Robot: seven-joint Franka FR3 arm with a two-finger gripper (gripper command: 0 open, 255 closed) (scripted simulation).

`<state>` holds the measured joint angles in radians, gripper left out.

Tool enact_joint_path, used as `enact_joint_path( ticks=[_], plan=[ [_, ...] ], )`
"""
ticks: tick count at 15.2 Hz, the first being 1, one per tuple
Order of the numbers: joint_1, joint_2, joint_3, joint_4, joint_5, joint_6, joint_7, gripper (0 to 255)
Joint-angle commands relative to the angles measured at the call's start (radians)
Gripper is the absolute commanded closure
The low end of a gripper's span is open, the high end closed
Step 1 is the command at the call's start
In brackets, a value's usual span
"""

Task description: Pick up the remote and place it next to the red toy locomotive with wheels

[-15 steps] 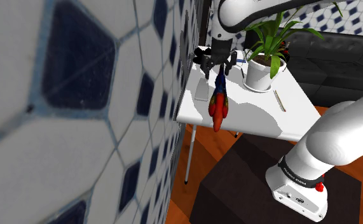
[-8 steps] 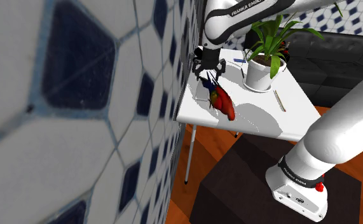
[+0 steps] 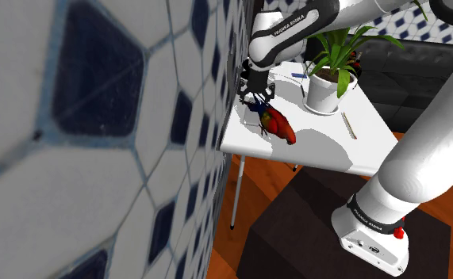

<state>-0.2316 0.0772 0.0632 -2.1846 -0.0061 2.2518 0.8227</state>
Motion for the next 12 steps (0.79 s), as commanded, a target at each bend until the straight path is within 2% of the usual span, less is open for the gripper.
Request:
enact_joint_path(
  ticks=[1, 4, 11, 12],
  plan=[
    [-0.001, 0.017, -0.001, -0.012, -0.001, 0.027, 0.001, 0],
    [-0.001, 0.037, -0.001, -0.024, -0.003, 0.06, 0.002, 0],
    [-0.001, 0.037, -0.001, -0.024, -0.003, 0.06, 0.002, 0],
    [-0.002, 0.038, -0.002, -0.025, -0.003, 0.062, 0.001, 255]
  ],
)
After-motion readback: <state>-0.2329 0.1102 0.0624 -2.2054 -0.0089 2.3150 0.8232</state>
